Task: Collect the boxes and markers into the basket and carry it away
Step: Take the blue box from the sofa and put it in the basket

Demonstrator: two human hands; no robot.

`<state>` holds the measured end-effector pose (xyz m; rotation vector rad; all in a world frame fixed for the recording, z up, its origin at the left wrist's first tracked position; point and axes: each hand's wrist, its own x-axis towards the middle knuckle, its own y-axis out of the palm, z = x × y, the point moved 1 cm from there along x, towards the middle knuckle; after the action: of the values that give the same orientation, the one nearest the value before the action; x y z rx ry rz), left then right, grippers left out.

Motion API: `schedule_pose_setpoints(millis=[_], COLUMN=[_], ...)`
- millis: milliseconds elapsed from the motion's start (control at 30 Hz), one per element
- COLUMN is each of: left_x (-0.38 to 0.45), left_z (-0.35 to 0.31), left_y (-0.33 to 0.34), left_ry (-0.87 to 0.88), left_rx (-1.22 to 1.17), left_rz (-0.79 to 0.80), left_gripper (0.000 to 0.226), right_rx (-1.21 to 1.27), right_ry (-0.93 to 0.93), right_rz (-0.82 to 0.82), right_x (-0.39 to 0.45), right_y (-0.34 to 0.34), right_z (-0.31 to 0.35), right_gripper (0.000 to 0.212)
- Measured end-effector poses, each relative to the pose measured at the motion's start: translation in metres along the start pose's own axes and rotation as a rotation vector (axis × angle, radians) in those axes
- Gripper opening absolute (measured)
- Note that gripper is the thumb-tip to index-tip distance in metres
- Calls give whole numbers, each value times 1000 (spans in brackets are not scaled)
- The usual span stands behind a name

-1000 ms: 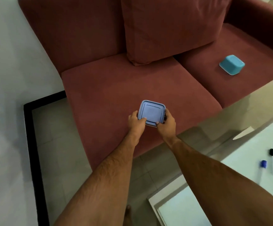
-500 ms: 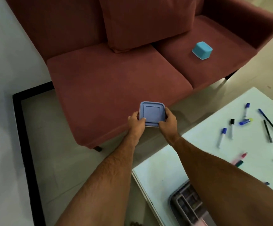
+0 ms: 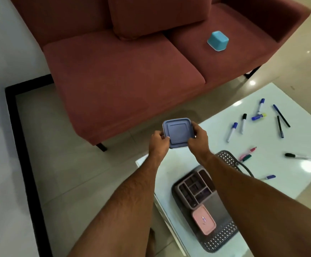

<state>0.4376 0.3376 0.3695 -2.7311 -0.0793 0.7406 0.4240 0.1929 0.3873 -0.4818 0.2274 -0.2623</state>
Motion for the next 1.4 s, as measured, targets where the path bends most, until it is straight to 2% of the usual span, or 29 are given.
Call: schedule_pose_setpoints(millis=[233,400,567,700,1033,1200,1400], left_x=[-61,-113,-163,-196,-240,-243,-245], left_z=[27,46,63,74,104,117,128], left_y=[31,57,88,112,174,184,198], left_ry=[-18,-18,4,5,-57,-70,-119], left_rx=[18,48,139,103,202,227,225], left_rz=[20,78,29,-2,-68,-92,-40], left_gripper=[28,33,30,28,22,27,38], right_rx=[-80,-68,-74,-77,-159,-198,-258], right_ry=[54,69,42,71,149,151,156], right_rz=[26,27,12,31,48,107,193], right_x=[-37,-78,-119,-143,-166,-164,-155], right_y=[-37,-71,-108,-133,-171,-169,-162], right_z=[-51,-66,-80,-104,-179,-195,-202], right_gripper=[72,62,59,63,61,59,59])
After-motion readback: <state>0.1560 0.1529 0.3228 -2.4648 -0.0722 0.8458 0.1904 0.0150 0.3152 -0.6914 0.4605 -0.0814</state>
